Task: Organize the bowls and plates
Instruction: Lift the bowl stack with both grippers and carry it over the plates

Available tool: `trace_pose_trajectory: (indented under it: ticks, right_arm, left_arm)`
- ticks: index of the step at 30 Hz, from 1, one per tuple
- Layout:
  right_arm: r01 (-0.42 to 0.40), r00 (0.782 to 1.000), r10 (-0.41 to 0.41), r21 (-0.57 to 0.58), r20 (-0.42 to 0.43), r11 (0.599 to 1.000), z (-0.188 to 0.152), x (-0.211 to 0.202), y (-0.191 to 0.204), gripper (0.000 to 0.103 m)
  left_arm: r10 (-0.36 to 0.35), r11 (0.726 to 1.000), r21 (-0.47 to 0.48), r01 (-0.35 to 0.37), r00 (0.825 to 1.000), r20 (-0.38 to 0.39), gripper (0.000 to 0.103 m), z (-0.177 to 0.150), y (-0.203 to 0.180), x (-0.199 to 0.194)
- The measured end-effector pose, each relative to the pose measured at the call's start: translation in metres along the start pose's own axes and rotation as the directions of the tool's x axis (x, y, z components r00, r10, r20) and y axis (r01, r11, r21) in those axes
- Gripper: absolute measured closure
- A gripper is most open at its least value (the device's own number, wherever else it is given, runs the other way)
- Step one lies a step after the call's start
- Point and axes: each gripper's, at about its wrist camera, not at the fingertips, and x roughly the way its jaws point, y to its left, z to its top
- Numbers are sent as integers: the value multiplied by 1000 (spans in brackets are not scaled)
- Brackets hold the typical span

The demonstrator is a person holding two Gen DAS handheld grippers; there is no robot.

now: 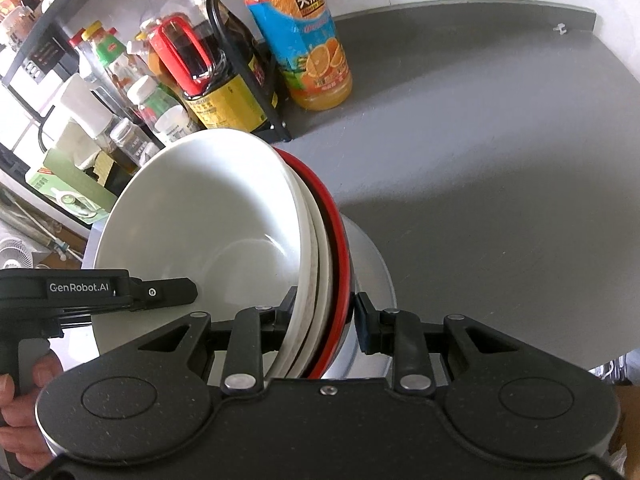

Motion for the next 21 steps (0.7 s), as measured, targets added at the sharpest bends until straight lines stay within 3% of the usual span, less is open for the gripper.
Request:
trace_pose_trajectory:
  ticks: [14,21]
  right_arm:
    - [39,998,-37,37,-45,999,-4,14,10,76]
    - [64,998,-62,58,-27,996,-6,17,9,74]
  left_arm:
    - [-4,1000,8,5,998,-66,74,4,17,14]
    - [-54,998,36,56,997,-53,73,5,21,13]
